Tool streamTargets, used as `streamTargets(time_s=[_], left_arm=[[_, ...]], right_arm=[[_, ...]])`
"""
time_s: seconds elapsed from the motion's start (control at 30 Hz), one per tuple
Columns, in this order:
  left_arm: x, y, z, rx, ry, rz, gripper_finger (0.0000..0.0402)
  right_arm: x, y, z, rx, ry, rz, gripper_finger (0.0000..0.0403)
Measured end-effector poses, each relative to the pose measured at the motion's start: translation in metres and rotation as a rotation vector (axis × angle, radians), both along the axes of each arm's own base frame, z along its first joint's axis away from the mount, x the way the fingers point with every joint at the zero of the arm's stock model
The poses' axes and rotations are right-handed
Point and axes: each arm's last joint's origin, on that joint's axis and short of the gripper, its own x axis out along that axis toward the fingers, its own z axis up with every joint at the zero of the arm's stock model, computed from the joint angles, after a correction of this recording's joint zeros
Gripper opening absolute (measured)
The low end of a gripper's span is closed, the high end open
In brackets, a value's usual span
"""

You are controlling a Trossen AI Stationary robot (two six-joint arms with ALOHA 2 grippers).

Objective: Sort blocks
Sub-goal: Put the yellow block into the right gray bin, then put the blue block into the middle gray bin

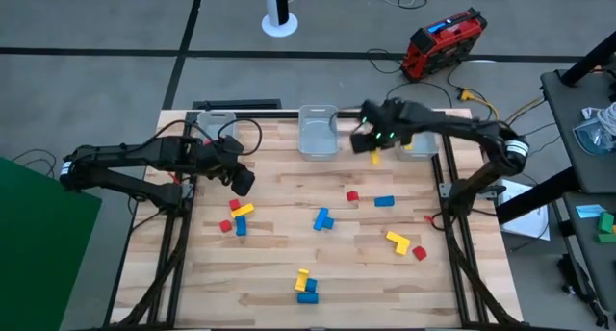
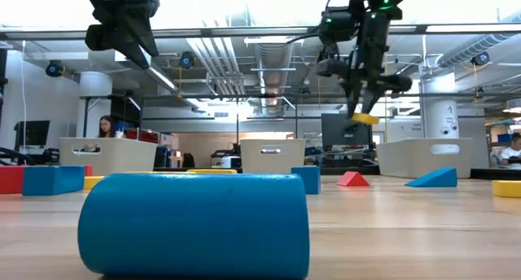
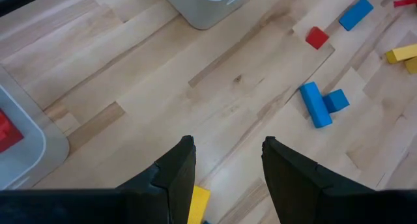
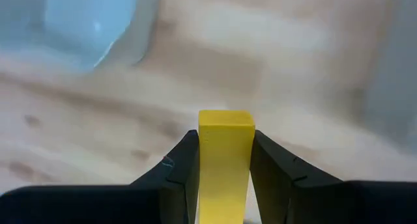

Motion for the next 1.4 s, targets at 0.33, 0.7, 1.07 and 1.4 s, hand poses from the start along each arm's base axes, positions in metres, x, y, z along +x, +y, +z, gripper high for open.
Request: streamTargets(time_s=[0.33, 0.7, 1.07, 1.4], left_arm=[[0.000, 0.000, 0.000, -0.004, -0.002, 0.006, 0.0155], [0.000, 0.001, 0.000, 0.006, -0.005, 0.032, 0.0155], [0.000, 0.001, 0.000, -0.008, -0.012, 0.052, 0.0155], [0.000, 0.001, 0.000, -0.002, -0.009, 0.042, 0.0155]], right_arm=[[-0.053, -0.051, 0.021, -0.110, 0.173, -0.150, 0.0097], [-0.063, -0.073, -0.004, -0.070, 0.349, -0.172, 0.0139], [-0.060, -0.074, -0.007, -0.072, 0.357, -0.113, 0.0128], [-0.052, -0.038, 0.024, -0.094, 0.203, 0.020, 0.0112]])
